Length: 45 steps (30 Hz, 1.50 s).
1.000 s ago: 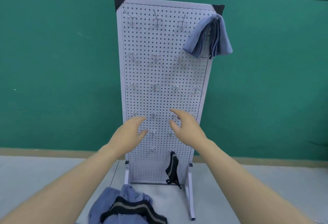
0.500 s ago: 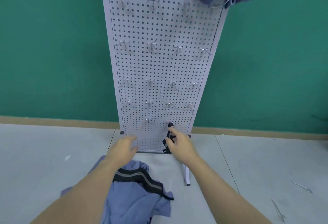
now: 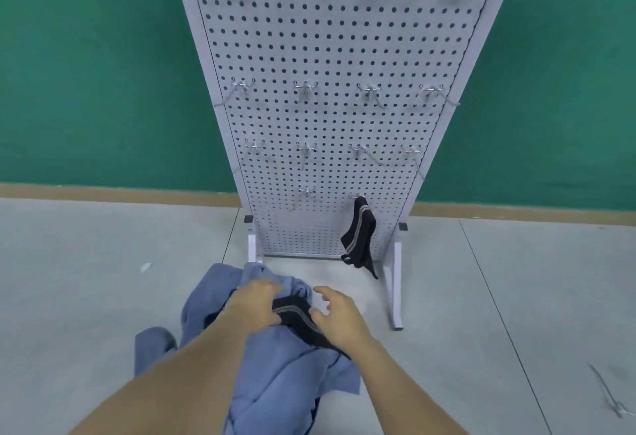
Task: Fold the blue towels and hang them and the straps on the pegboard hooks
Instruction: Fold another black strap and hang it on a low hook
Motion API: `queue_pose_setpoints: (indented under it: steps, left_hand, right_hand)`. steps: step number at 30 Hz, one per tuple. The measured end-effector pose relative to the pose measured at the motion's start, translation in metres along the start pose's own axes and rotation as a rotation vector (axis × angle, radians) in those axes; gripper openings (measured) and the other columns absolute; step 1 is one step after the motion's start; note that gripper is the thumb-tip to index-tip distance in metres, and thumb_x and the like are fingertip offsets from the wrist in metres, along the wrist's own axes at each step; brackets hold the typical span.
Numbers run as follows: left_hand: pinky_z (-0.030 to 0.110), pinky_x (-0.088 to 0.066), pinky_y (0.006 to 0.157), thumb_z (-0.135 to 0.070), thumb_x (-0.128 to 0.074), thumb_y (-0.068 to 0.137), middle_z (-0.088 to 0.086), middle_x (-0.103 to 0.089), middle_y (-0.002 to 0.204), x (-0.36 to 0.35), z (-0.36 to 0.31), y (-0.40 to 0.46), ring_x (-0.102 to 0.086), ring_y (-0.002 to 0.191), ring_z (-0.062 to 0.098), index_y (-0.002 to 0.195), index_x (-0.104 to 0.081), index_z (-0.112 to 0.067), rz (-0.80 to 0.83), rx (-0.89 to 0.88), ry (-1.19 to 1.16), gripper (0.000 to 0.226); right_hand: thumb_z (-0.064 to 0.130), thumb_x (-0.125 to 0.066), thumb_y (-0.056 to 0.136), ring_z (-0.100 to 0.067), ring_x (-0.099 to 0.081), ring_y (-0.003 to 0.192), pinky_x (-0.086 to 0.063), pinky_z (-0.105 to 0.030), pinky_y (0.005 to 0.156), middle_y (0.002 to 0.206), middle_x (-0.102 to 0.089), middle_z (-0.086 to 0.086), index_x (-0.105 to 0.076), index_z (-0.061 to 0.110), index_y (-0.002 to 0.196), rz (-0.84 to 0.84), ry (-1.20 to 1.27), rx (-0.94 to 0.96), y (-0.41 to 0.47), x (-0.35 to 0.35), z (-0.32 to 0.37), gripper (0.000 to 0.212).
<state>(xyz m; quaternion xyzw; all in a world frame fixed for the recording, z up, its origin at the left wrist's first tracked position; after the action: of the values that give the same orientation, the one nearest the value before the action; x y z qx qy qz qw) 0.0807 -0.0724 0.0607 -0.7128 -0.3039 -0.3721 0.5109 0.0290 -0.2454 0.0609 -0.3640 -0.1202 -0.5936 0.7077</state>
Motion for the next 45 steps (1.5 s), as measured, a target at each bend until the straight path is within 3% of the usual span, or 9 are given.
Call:
queue_pose_setpoints:
  steps: [11,16,19,23,26,31,35,42,45]
  left_hand:
    - [0.029,-0.046,0.099,-0.054,-0.07,0.08,-0.004,-0.064,0.133,-0.054,0.021,0.044,-0.06,0.119,0.019,0.147,-0.045,-0.037,0.116,-0.021,0.062,0.074]
    - [0.02,-0.038,0.088,-0.037,-0.073,0.086,0.002,-0.057,0.122,-0.028,0.003,0.055,-0.057,0.116,0.022,0.126,-0.056,-0.016,0.034,-0.053,0.067,0.048]
    - [0.029,-0.043,0.076,-0.044,-0.077,0.069,-0.006,-0.048,0.098,0.004,-0.002,0.049,-0.051,0.089,0.017,0.101,-0.05,-0.022,-0.076,-0.087,0.039,0.048]
    - [0.04,-0.057,0.074,-0.055,-0.077,0.055,-0.009,-0.062,0.092,0.029,-0.004,0.03,-0.062,0.083,0.014,0.091,-0.049,-0.032,-0.054,-0.033,-0.217,0.051]
    - [0.035,-0.058,0.08,-0.061,-0.083,0.051,-0.013,-0.07,0.095,0.039,-0.011,0.011,-0.067,0.088,0.009,0.097,-0.058,-0.035,-0.039,-0.02,-0.387,0.059]
    - [0.039,-0.057,0.099,-0.035,-0.094,0.056,-0.005,-0.08,0.098,0.057,-0.016,-0.012,-0.075,0.098,0.017,0.1,-0.08,-0.023,0.088,-0.004,-0.815,0.048]
    - [0.035,-0.057,0.093,-0.019,-0.088,0.079,0.01,-0.079,0.105,0.092,-0.023,-0.038,-0.075,0.1,0.027,0.107,-0.078,-0.008,0.106,-0.051,-1.025,0.032]
    - [0.044,-0.055,0.099,-0.01,-0.079,0.085,0.018,-0.078,0.107,0.161,-0.024,-0.073,-0.074,0.103,0.035,0.108,-0.077,-0.003,-0.237,-0.13,-1.348,0.023]
    - [0.037,-0.056,0.081,-0.012,-0.075,0.09,0.02,-0.077,0.108,0.191,-0.032,-0.088,-0.073,0.091,0.029,0.107,-0.077,-0.005,-0.328,-0.18,-1.381,0.018]
  right_hand:
    - [0.031,-0.068,0.083,-0.027,-0.058,0.114,-0.052,-0.04,0.093,0.125,-0.061,-0.005,-0.057,0.026,0.131,0.186,-0.103,0.028,0.054,-0.066,-0.023,0.05]
    - [0.032,-0.073,0.08,-0.03,-0.056,0.117,-0.049,-0.039,0.096,0.128,-0.06,-0.007,-0.054,0.021,0.136,0.121,-0.098,0.057,0.059,-0.059,-0.021,0.061]
    - [0.033,-0.07,0.073,-0.025,-0.058,0.117,-0.048,-0.039,0.099,0.126,-0.06,-0.002,-0.057,0.022,0.135,0.019,-0.017,0.042,0.059,-0.036,-0.017,0.064]
    - [0.021,-0.065,0.077,-0.026,-0.057,0.111,-0.044,-0.039,0.097,0.114,-0.066,-0.002,-0.064,0.016,0.117,-0.222,-0.071,0.108,0.051,0.021,0.008,0.041]
    - [-0.001,-0.062,0.074,-0.026,-0.05,0.118,-0.038,-0.035,0.101,0.122,-0.06,-0.005,-0.06,0.011,0.127,-0.346,-0.085,0.168,0.031,0.066,0.043,0.055]
    - [-0.008,-0.063,0.07,-0.025,-0.049,0.115,-0.039,-0.037,0.105,0.121,-0.059,-0.004,-0.058,0.013,0.132,-0.594,-0.088,0.355,-0.012,0.128,0.11,0.066]
    - [-0.008,-0.058,0.071,-0.025,-0.046,0.119,-0.038,-0.04,0.108,0.125,-0.058,-0.004,-0.057,0.012,0.135,-0.737,-0.008,0.389,-0.038,0.182,0.14,0.067]
    - [-0.009,-0.048,0.084,-0.026,-0.04,0.135,-0.023,-0.037,0.118,0.143,-0.052,-0.003,-0.041,0.022,0.156,-0.656,-0.246,0.287,-0.078,0.254,0.156,0.079]
    - [-0.012,-0.043,0.083,-0.028,-0.042,0.135,-0.025,-0.043,0.119,0.142,-0.055,-0.004,-0.041,0.024,0.156,-0.669,-0.251,0.234,-0.099,0.276,0.15,0.081]
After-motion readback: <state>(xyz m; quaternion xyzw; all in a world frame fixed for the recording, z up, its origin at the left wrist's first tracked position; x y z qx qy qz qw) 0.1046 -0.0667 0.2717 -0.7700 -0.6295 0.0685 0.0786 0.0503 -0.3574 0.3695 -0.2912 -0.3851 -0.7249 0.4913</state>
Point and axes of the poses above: each hand's wrist, its own y-axis towards the middle knuckle, its own x-axis out of the back of the hand, z = x × y, the point moved 7 cm from there along y, towards the middle knuckle
